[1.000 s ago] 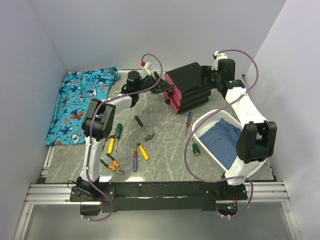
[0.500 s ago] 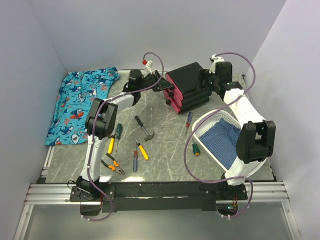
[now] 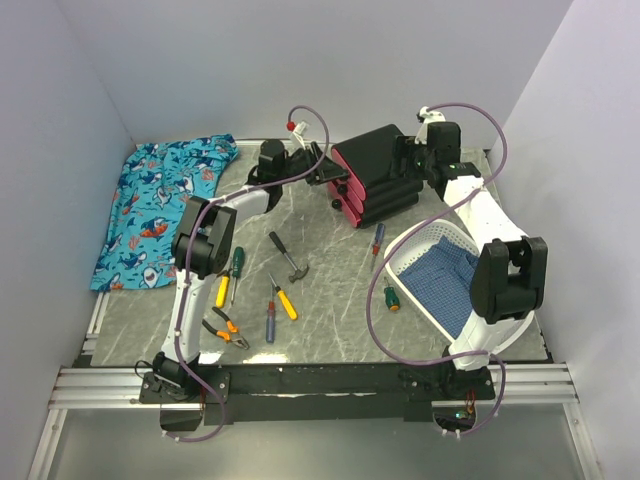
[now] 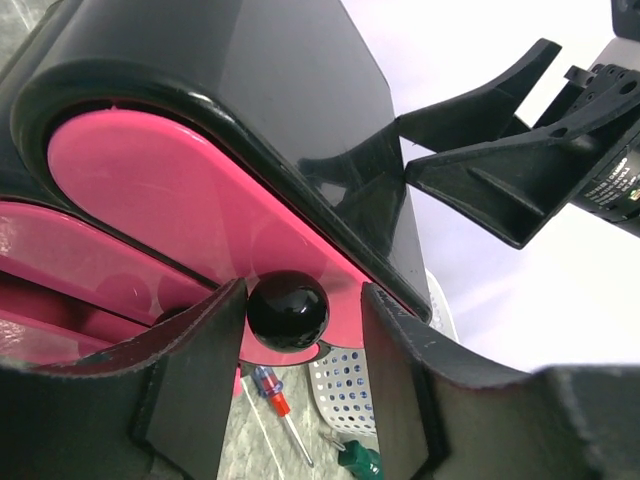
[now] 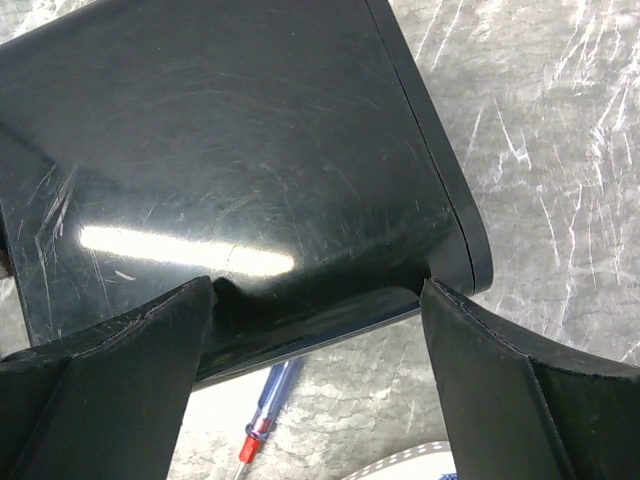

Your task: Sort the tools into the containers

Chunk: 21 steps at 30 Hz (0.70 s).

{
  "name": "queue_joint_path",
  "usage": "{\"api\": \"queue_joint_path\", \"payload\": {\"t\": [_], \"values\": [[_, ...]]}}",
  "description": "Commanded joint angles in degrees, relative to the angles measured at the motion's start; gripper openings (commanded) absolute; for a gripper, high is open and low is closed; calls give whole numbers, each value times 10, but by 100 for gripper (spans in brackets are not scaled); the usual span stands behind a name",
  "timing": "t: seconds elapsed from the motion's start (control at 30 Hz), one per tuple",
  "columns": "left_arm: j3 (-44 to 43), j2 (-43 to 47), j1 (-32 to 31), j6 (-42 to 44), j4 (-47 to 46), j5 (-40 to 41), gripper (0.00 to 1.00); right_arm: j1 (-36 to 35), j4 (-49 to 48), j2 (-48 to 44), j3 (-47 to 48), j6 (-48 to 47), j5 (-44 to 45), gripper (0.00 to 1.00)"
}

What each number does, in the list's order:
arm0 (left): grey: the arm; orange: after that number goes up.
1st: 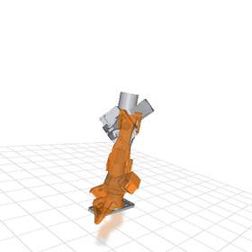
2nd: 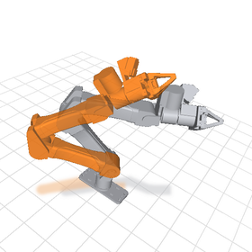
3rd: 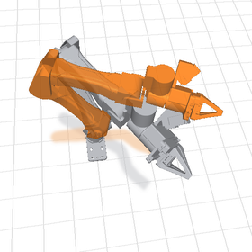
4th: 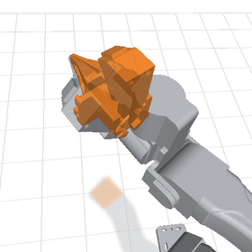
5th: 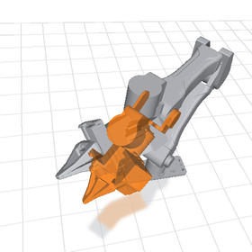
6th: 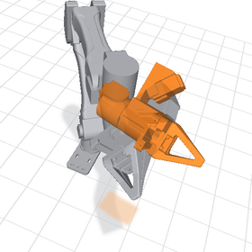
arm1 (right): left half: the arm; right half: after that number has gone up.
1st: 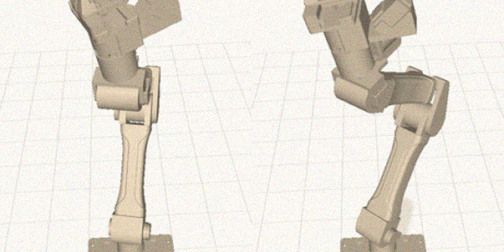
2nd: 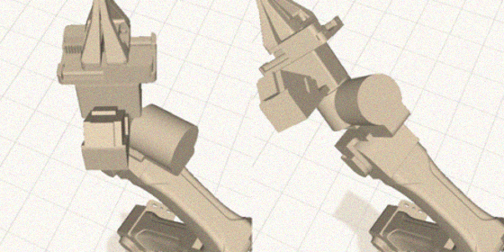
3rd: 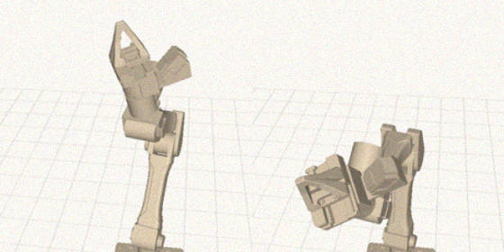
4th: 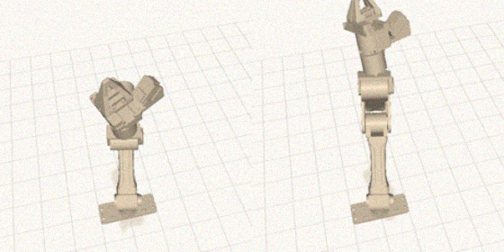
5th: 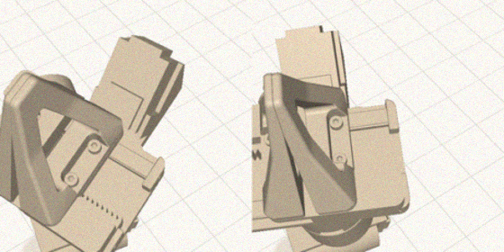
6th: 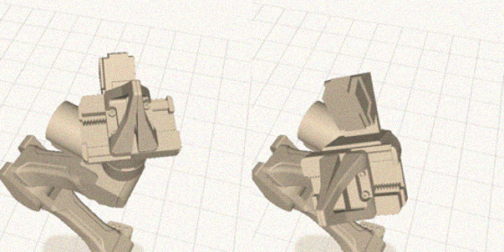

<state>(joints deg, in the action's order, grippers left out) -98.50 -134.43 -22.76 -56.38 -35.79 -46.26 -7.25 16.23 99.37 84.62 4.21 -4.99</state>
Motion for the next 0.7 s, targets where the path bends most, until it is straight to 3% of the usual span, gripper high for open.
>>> {"api": "queue_joint_path", "payload": {"t": [0.0, 0.13, 0.27, 0.37, 0.67], "values": [[1, 3, -6, 16, -23, -9, 52, -10, 7, 21, 4, -4, 6, 91], [4, 6, -5, 21, -22, -7, 38, -13, 3, 19, -9, -9, 8, 91], [16, 18, -4, 36, -9, -8, 12, -14, 0, 15, -19, -12, 11, 91], [44, 35, 9, 32, -9, -16, 2, -14, -1, 14, -24, -17, 13, 91], [126, 110, 65, 72, 49, -71, 1, -14, -8, 23, -31, -18, 11, 91]]}}
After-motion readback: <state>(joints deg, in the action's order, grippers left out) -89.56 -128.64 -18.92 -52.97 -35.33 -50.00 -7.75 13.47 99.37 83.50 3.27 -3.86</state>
